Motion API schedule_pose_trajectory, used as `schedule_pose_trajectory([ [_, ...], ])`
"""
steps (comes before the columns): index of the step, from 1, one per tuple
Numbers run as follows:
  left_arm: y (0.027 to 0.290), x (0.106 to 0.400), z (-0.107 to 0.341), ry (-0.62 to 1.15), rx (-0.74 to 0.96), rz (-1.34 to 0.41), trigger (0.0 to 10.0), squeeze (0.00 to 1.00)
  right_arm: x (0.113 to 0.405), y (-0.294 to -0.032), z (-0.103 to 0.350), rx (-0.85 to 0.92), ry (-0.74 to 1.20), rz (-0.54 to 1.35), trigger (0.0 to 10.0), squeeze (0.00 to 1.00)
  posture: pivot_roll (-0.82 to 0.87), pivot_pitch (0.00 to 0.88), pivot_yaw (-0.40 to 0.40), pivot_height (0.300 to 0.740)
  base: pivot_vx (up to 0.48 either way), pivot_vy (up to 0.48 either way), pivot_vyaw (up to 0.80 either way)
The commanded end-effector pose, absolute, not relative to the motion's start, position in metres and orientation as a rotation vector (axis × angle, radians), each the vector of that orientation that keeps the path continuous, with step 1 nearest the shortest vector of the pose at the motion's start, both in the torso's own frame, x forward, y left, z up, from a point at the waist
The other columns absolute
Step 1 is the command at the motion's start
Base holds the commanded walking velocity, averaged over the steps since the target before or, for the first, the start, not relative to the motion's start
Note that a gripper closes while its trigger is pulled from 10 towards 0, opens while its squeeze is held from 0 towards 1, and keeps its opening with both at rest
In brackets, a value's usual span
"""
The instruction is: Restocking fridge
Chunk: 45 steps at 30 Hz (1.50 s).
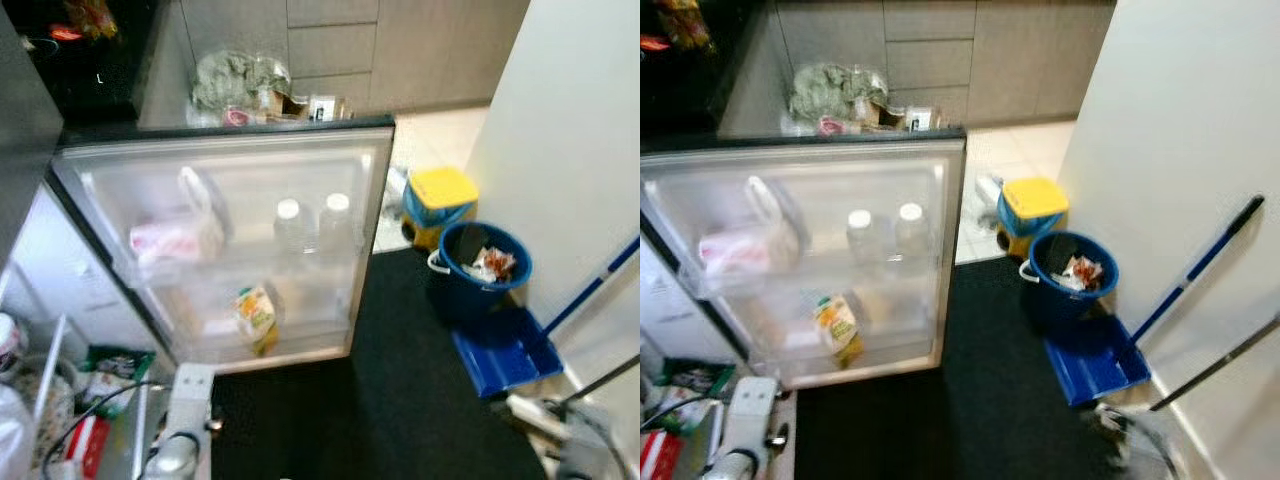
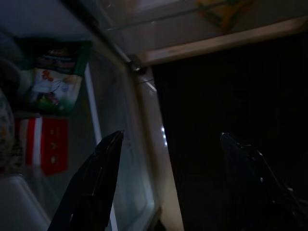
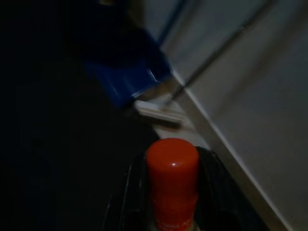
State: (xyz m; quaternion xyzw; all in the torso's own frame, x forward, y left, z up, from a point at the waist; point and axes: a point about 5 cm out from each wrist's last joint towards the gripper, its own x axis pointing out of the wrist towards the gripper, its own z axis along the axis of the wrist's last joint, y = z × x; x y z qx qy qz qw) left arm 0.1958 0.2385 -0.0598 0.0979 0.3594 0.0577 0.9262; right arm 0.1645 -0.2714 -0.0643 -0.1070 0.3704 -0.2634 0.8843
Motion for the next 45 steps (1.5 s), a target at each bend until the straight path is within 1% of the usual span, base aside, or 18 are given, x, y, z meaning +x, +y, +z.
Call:
schedule_pose_trajectory([
  [1,0.239,0.193,-0.062,0.752,0.205,0.117,10.0,0.00,0.172,-0.280,-0.056,-0.250,0.713,-0.552,10.0,0.00,0.01,0.057,-0.028,0.740,0.259,0.000,0.00],
  [6,0.241,0.191,-0.062,0.755,0.199,0.132,10.0,0.00,0.209,-0.261,-0.039,-0.279,0.570,-0.425,10.0,0.00,0.01,0.059,-0.028,0.740,0.000,0.000,0.31],
  [7,0.241,0.191,-0.062,0.755,0.199,0.132,10.0,0.00,0.209,-0.261,-0.039,-0.279,0.570,-0.425,10.0,0.00,0.01,0.059,-0.028,0.740,0.000,0.000,0.51],
  [9,0.242,0.190,-0.062,0.753,0.196,0.137,10.0,0.00,0.232,-0.240,-0.027,-0.240,0.471,-0.286,10.0,0.00,0.01,0.060,-0.027,0.740,0.000,0.000,0.00],
  [11,0.242,0.190,-0.062,0.753,0.196,0.137,10.0,0.00,0.232,-0.240,-0.027,-0.240,0.471,-0.286,10.0,0.00,0.01,0.060,-0.027,0.740,0.000,0.000,0.00],
  [12,0.242,0.190,-0.062,0.753,0.196,0.139,10.0,0.00,0.242,-0.226,-0.021,-0.216,0.425,-0.200,10.0,0.00,0.01,0.060,-0.027,0.740,0.000,0.000,0.00],
  [13,0.242,0.190,-0.062,0.753,0.196,0.139,10.0,0.00,0.242,-0.226,-0.021,-0.216,0.425,-0.200,10.0,0.00,0.01,0.060,-0.027,0.740,0.000,0.000,0.00],
  [14,0.243,0.189,-0.062,0.754,0.197,0.141,10.0,0.00,0.253,-0.209,-0.015,-0.182,0.378,-0.088,10.0,0.00,0.01,0.060,-0.027,0.740,0.000,0.000,0.00],
  [15,0.243,0.189,-0.062,0.754,0.197,0.141,10.0,0.00,0.253,-0.209,-0.015,-0.182,0.378,-0.088,10.0,0.00,0.01,0.060,-0.027,0.740,0.000,0.000,0.00],
  [16,0.243,0.189,-0.063,0.755,0.198,0.142,10.0,0.00,0.262,-0.190,-0.006,-0.161,0.328,0.024,10.0,0.00,0.01,0.062,-0.029,0.740,0.000,0.000,0.00],
  [19,0.243,0.188,-0.063,0.756,0.198,0.142,10.0,0.00,0.270,-0.175,0.003,-0.149,0.280,0.112,10.0,0.00,0.01,0.063,-0.032,0.740,0.000,0.000,0.00],
  [20,0.242,0.188,-0.063,0.757,0.197,0.142,10.0,0.00,0.276,-0.158,0.015,-0.140,0.227,0.198,10.0,0.00,0.01,0.064,-0.033,0.740,0.000,0.000,0.00],
  [21,0.242,0.188,-0.063,0.757,0.197,0.142,10.0,0.00,0.276,-0.158,0.015,-0.140,0.227,0.198,10.0,0.00,0.01,0.064,-0.033,0.740,0.000,0.000,0.00],
  [24,0.241,0.187,-0.064,0.757,0.196,0.140,10.0,0.00,0.279,-0.125,0.035,-0.114,0.143,0.360,10.0,0.00,0.01,0.069,-0.034,0.740,0.000,0.000,0.00],
  [26,0.241,0.187,-0.064,0.757,0.196,0.140,10.0,0.00,0.279,-0.125,0.035,-0.114,0.143,0.360,10.0,0.00,0.01,0.069,-0.034,0.740,0.000,0.000,0.00],
  [30,0.243,0.185,-0.064,0.759,0.203,0.137,10.0,0.00,0.273,-0.102,0.032,-0.109,0.153,0.463,10.0,0.00,0.02,0.085,-0.022,0.740,0.000,0.000,0.00],
  [32,0.243,0.184,-0.064,0.760,0.205,0.135,10.0,0.00,0.271,-0.099,0.029,-0.110,0.169,0.478,10.0,0.00,0.02,0.086,-0.021,0.740,0.000,0.000,0.00],
  [45,0.253,0.184,-0.060,0.750,0.220,0.143,10.0,0.00,0.259,-0.103,0.007,-0.114,0.288,0.444,10.0,0.00,0.03,0.094,-0.009,0.730,0.000,0.000,0.00],
])
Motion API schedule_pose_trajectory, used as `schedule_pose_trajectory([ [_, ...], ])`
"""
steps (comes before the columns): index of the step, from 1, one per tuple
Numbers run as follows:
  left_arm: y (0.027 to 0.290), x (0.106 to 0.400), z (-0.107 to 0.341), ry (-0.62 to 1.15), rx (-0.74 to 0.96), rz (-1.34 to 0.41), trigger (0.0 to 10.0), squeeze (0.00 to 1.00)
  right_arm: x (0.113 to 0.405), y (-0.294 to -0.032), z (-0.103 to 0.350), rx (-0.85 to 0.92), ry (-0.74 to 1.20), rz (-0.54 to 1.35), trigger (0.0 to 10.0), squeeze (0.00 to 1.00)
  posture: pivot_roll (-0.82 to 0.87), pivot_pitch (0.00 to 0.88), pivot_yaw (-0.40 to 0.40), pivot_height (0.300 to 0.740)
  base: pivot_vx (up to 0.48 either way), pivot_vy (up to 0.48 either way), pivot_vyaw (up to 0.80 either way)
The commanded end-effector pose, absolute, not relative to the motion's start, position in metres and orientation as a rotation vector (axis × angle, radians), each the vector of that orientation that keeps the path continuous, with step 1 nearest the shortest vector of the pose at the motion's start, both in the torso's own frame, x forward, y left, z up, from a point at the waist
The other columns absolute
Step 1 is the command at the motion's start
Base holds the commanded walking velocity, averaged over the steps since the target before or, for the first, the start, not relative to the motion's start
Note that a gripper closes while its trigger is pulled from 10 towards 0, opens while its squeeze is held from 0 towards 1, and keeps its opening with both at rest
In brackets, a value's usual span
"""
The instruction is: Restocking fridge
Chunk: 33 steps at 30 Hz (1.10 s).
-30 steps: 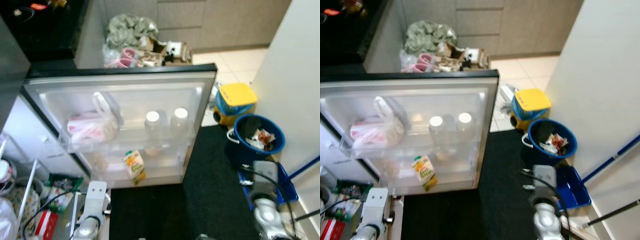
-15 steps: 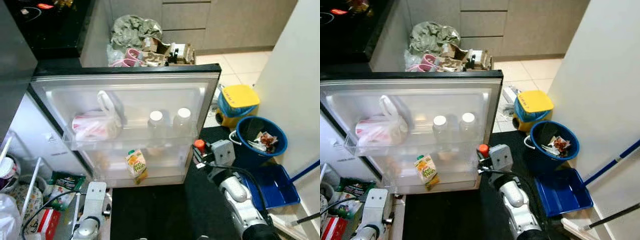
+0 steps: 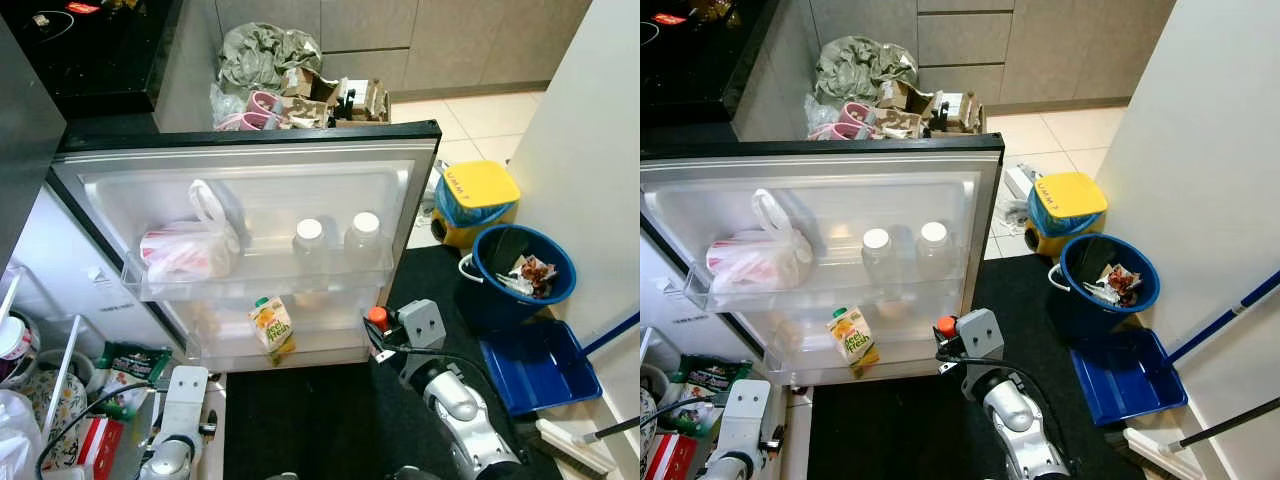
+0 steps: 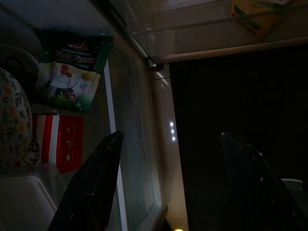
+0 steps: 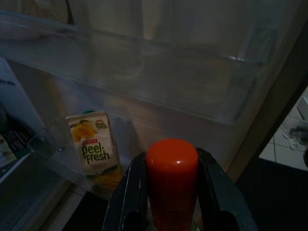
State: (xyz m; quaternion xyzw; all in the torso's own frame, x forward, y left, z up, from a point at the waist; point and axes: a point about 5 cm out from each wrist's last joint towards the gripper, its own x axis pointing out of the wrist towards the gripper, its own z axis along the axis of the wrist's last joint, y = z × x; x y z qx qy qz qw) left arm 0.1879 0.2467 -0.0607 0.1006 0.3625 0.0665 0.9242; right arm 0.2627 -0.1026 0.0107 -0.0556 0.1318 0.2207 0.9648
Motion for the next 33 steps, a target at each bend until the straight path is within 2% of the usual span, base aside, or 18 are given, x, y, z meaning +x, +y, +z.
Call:
schedule_pose_trajectory([
  [1,0.253,0.184,-0.061,0.751,0.220,0.142,10.0,0.00,0.258,-0.105,0.007,-0.117,0.295,0.434,10.0,0.00,0.03,0.094,-0.010,0.725,0.000,0.000,0.00],
  [26,0.255,0.194,-0.055,0.744,0.244,0.117,10.0,0.00,0.262,-0.101,0.015,-0.100,0.260,0.392,10.0,0.00,0.02,0.069,0.034,0.650,0.000,0.000,0.00],
  [33,0.252,0.196,-0.055,0.740,0.236,0.119,10.0,0.00,0.261,-0.101,0.015,-0.101,0.256,0.395,10.0,0.00,0.02,0.064,0.020,0.630,0.000,0.000,0.00],
])
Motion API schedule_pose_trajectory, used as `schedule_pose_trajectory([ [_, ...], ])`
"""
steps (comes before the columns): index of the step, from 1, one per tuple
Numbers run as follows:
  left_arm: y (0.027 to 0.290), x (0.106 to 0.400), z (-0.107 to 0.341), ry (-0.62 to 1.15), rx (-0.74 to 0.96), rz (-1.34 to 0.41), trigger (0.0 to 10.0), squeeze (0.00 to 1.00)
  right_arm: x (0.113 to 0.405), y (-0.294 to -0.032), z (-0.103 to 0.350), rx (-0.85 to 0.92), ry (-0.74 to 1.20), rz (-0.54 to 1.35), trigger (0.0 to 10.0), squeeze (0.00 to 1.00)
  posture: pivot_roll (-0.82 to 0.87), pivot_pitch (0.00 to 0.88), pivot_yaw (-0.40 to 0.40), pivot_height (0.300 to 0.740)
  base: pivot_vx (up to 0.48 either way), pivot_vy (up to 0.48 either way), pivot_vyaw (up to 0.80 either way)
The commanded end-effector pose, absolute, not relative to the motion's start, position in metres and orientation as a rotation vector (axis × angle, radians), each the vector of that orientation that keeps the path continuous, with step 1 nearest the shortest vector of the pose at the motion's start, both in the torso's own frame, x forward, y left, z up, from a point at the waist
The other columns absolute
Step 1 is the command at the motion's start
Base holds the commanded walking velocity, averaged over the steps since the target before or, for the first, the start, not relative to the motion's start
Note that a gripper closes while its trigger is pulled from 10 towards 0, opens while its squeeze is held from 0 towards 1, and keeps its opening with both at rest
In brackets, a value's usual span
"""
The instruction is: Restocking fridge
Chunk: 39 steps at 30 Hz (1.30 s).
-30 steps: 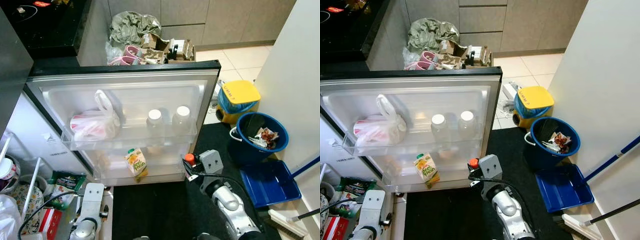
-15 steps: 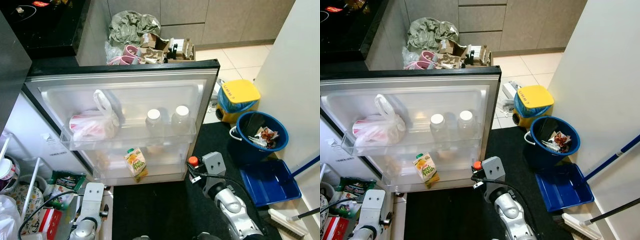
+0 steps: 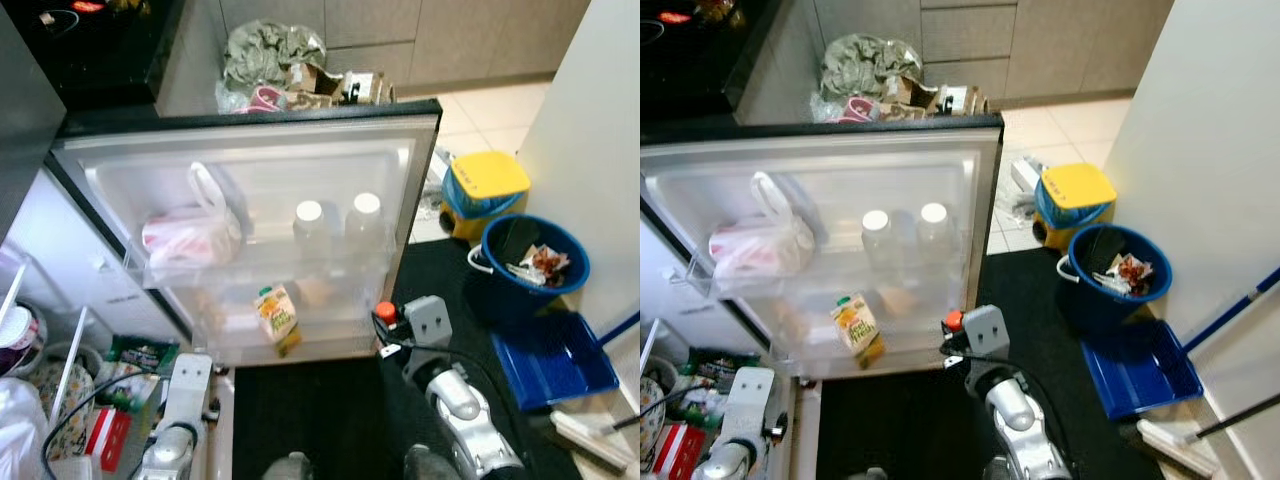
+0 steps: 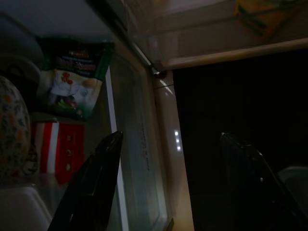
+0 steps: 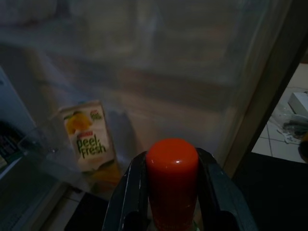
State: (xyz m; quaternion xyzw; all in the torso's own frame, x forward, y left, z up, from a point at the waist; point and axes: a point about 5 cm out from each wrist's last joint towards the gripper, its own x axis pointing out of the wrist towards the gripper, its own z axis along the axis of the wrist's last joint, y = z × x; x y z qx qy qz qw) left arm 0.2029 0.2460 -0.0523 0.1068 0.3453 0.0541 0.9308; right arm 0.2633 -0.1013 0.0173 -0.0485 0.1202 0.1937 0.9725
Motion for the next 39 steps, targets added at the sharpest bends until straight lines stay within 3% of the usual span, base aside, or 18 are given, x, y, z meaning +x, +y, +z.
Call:
schedule_pose_trajectory([
  [1,0.252,0.196,-0.055,0.740,0.236,0.119,10.0,0.00,0.261,-0.101,0.015,-0.101,0.256,0.395,10.0,0.00,0.02,0.064,0.020,0.630,0.000,0.000,0.00],
  [30,0.268,0.191,-0.050,0.726,0.261,0.124,10.0,0.00,0.277,-0.085,0.033,-0.135,0.181,0.458,10.0,0.00,0.08,0.103,0.056,0.525,0.000,0.000,0.00],
  [39,0.273,0.187,-0.047,0.708,0.257,0.137,10.0,0.00,0.309,-0.096,0.061,-0.186,0.089,0.441,10.0,0.00,0.15,0.172,0.057,0.505,0.000,0.000,0.00],
])
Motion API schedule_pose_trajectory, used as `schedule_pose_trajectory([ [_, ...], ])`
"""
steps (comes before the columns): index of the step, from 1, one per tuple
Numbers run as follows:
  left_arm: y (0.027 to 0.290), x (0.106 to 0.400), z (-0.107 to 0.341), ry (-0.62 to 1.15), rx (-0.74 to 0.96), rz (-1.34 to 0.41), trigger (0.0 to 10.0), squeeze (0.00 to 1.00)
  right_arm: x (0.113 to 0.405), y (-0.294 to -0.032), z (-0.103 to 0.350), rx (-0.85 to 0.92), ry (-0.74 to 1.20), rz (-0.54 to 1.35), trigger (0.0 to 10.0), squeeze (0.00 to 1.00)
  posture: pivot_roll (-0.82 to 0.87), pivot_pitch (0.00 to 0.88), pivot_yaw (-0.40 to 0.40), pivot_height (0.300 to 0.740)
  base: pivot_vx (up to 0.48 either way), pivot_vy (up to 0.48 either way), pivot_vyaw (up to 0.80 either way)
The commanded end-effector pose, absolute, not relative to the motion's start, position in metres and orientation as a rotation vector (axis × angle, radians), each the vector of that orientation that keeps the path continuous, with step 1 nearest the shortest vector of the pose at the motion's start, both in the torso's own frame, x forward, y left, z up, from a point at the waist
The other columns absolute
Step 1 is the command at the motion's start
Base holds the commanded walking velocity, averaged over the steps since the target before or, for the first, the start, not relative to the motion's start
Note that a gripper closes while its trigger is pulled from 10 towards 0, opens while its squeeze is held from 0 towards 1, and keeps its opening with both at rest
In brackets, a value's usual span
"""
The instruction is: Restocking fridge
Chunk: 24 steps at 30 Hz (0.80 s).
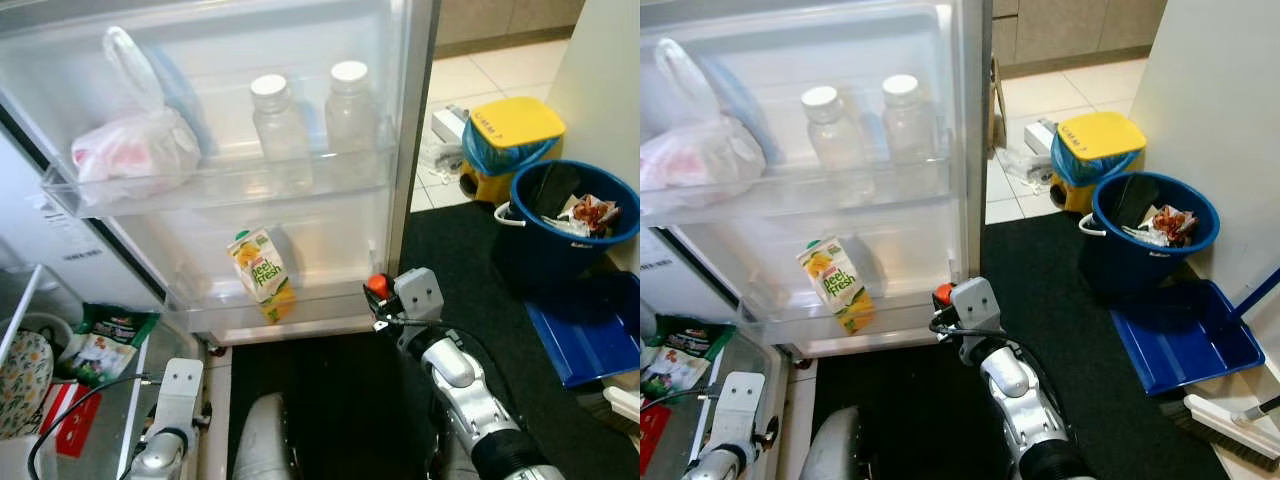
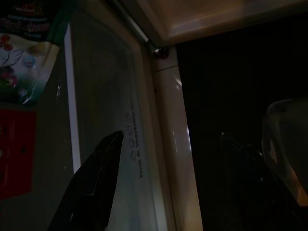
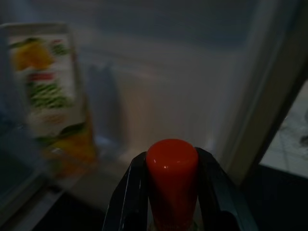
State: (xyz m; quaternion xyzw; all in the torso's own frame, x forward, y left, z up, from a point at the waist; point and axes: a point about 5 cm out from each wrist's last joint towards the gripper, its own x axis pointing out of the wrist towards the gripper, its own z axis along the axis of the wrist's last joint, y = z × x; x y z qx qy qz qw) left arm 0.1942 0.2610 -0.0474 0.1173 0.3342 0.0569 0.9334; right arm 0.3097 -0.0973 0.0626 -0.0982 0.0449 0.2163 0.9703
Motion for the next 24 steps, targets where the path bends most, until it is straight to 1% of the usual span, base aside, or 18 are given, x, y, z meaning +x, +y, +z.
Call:
schedule_pose_trajectory([
  [1,0.274,0.185,-0.047,0.706,0.258,0.135,10.0,0.00,0.312,-0.096,0.064,-0.185,0.078,0.445,10.0,0.00,0.17,0.188,0.058,0.505,0.000,0.000,0.00],
  [2,0.277,0.182,-0.046,0.703,0.263,0.135,10.0,0.00,0.318,-0.093,0.070,-0.191,0.064,0.458,10.0,0.00,0.19,0.208,0.061,0.505,0.000,0.000,0.00],
  [4,0.279,0.180,-0.045,0.703,0.265,0.136,10.0,0.00,0.321,-0.092,0.072,-0.196,0.059,0.464,10.0,0.00,0.19,0.212,0.062,0.505,0.000,0.000,0.00],
  [7,0.284,0.176,-0.043,0.697,0.270,0.141,10.0,0.00,0.327,-0.089,0.077,-0.207,0.047,0.476,10.0,0.00,0.23,0.243,0.069,0.505,0.000,0.000,0.00],
  [9,0.286,0.175,-0.041,0.693,0.271,0.143,10.0,0.00,0.330,-0.089,0.079,-0.202,0.043,0.478,10.0,0.00,0.23,0.243,0.069,0.505,0.000,0.000,0.00],
  [10,0.288,0.176,-0.037,0.674,0.266,0.148,10.0,0.00,0.334,-0.087,0.083,-0.172,0.042,0.493,10.0,0.00,0.26,0.280,0.077,0.505,0.000,0.000,0.00],
  [12,0.288,0.178,-0.033,0.655,0.262,0.151,10.0,0.00,0.336,-0.083,0.087,-0.144,0.041,0.518,10.0,0.00,0.27,0.288,0.077,0.505,0.000,0.000,0.00],
  [14,0.287,0.186,-0.017,0.575,0.250,0.153,10.0,0.00,0.342,-0.071,0.097,-0.091,0.034,0.592,10.0,0.00,0.29,0.310,0.076,0.505,0.000,0.000,0.00],
  [16,0.286,0.188,-0.013,0.556,0.248,0.152,10.0,0.00,0.343,-0.069,0.099,-0.089,0.032,0.606,10.0,0.00,0.29,0.313,0.075,0.505,0.000,0.000,0.00],
  [18,0.280,0.194,-0.002,0.502,0.240,0.123,10.0,0.00,0.347,-0.069,0.101,-0.114,0.030,0.603,10.0,0.00,0.29,0.319,0.072,0.505,0.000,0.000,0.00],
  [22,0.253,0.208,0.042,0.340,0.124,-0.005,10.0,0.00,0.354,-0.076,0.104,-0.174,0.033,0.572,10.0,0.00,0.31,0.354,0.060,0.505,0.000,0.000,0.00],
  [24,0.248,0.209,0.049,0.317,0.113,-0.031,10.0,0.00,0.355,-0.076,0.104,-0.178,0.036,0.573,10.0,0.00,0.31,0.354,0.060,0.505,0.000,0.000,0.00],
])
